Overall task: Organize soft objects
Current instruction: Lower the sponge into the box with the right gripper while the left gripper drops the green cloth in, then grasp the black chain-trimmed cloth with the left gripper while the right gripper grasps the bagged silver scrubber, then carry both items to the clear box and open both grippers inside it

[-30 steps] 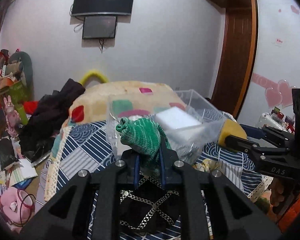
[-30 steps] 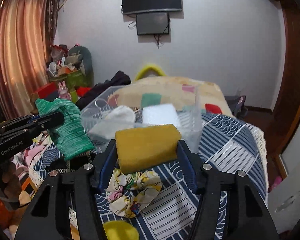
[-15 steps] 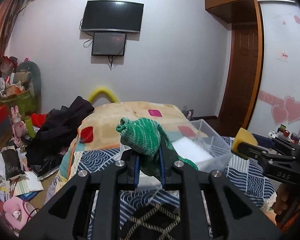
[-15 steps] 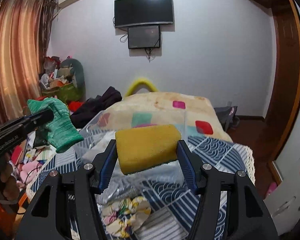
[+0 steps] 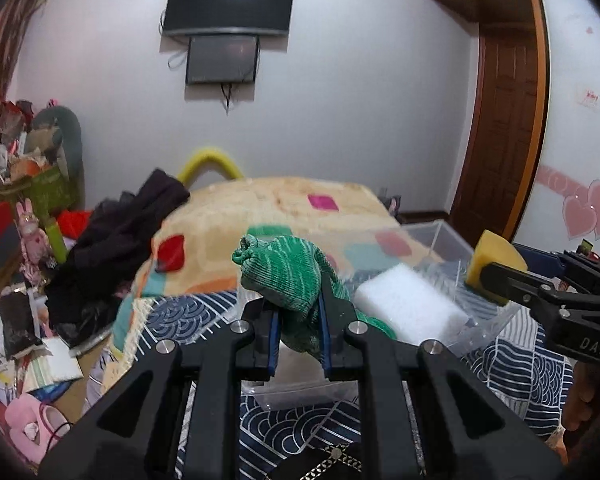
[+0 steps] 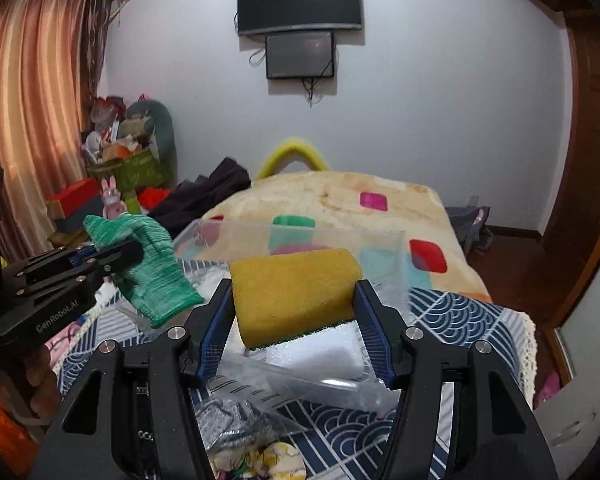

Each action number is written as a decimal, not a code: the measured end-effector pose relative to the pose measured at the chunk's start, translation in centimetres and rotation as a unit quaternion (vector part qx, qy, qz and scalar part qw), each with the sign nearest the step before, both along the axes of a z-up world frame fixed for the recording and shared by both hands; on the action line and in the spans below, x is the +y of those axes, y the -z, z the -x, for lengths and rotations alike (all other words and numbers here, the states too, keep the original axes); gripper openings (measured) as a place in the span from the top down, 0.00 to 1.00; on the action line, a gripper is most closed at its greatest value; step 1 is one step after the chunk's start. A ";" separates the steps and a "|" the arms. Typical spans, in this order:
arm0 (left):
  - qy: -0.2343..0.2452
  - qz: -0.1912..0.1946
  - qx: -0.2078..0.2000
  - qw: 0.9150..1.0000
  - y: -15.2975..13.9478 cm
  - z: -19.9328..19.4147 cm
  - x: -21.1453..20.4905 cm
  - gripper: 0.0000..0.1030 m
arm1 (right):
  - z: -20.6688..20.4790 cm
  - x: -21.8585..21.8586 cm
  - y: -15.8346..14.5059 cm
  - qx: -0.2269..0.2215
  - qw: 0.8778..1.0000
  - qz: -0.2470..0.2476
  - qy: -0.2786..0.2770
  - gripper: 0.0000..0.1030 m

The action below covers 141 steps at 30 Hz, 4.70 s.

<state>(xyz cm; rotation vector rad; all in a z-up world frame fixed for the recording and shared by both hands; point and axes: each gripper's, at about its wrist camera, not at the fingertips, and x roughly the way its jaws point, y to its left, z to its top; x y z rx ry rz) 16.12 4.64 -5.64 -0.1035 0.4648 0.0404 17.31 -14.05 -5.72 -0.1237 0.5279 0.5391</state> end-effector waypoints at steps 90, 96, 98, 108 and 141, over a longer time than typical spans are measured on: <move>0.086 0.040 0.168 0.981 9.9 7.1 -1.3 0.75 | 2.2 1.9 7.5 0.141 0.984 0.055 -0.093 0.64; 0.076 0.016 0.141 0.987 8.4 8.3 -1.9 0.78 | 2.9 2.2 6.9 0.121 0.986 0.065 -0.099 0.79; 0.076 0.018 0.131 0.988 7.7 8.7 -1.8 0.78 | 3.1 2.2 6.7 0.114 0.987 0.067 -0.096 0.80; 0.072 0.008 0.071 0.995 3.4 9.7 -1.7 0.78 | 4.6 -0.5 2.9 0.061 0.995 0.021 -0.071 0.81; 0.051 0.034 0.044 0.997 0.3 -1.6 -2.0 0.78 | -1.0 -1.8 1.7 0.018 1.000 0.001 -0.002 0.80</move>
